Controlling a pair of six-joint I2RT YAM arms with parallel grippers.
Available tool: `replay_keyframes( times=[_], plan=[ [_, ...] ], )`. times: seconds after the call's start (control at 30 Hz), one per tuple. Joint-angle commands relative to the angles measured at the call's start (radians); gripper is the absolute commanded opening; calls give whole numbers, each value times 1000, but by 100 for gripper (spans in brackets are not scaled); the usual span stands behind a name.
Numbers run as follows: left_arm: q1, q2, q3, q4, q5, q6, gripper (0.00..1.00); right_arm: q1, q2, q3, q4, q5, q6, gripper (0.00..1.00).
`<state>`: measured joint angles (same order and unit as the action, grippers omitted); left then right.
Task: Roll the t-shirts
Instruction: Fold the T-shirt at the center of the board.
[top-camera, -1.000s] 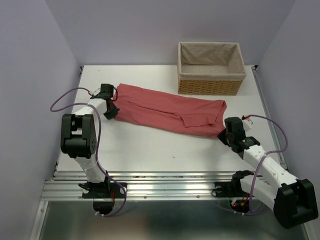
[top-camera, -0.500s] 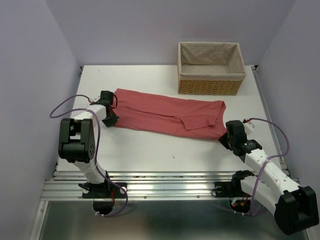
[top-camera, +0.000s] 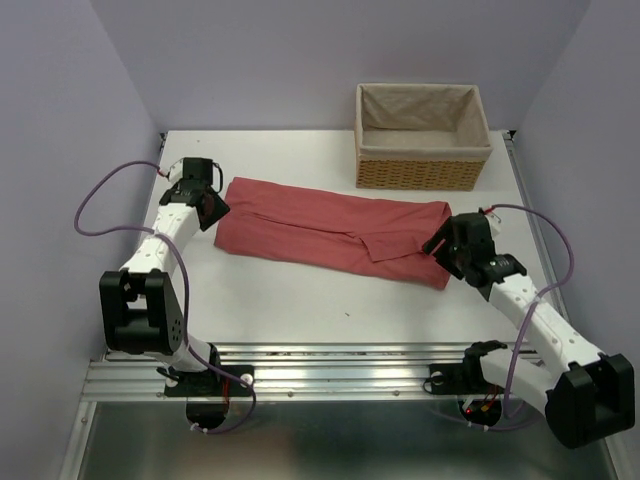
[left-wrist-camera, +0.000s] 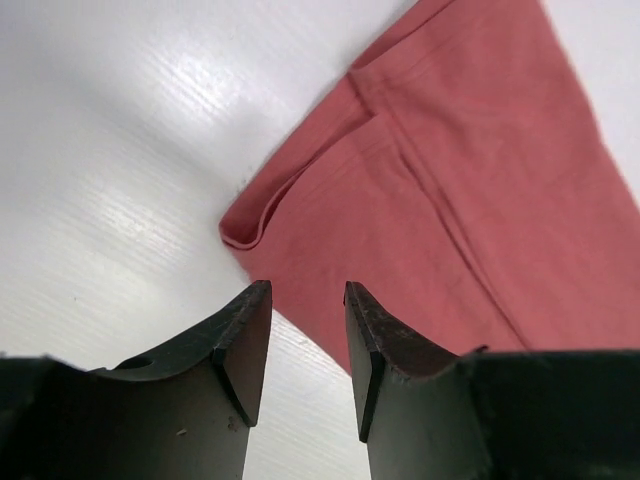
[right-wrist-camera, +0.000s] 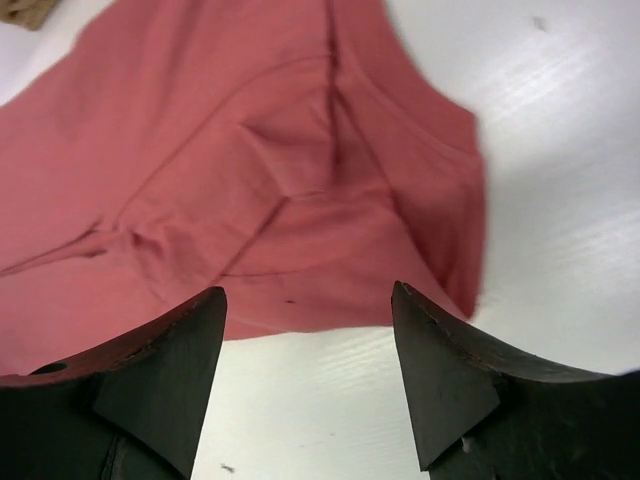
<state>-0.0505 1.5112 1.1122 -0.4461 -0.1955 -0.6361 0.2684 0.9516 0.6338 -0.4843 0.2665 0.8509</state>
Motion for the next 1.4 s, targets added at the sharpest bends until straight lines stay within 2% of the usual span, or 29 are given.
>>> replay_keyframes(
  times=[0.0,0.13,0.3,0.6,0.87,1.03,1.23,1.37],
  plan=[
    [-14,-54,63,-43,-24,29,46,-6,102,82,136,-134,-35,73],
    [-29,-63,46,-36,-12,32,46,-6,272,116,245,-165,-29,73],
    [-31,-103,5,-17,8,35,47,-6,366,147,297,-151,-45,77],
    [-31,-98,6,-19,13,47,47,-6,470,187,319,-128,-75,80],
    [-29,-95,5,-19,16,52,46,-6,552,221,414,-156,-87,80],
    [-31,-109,5,-28,11,52,46,-6,647,305,473,-184,-96,80],
    [-31,-112,11,-40,18,61,46,-6,768,487,474,-191,-110,80],
    [-31,-124,-2,-40,18,59,46,-17,805,546,474,-197,-116,81]
  ],
)
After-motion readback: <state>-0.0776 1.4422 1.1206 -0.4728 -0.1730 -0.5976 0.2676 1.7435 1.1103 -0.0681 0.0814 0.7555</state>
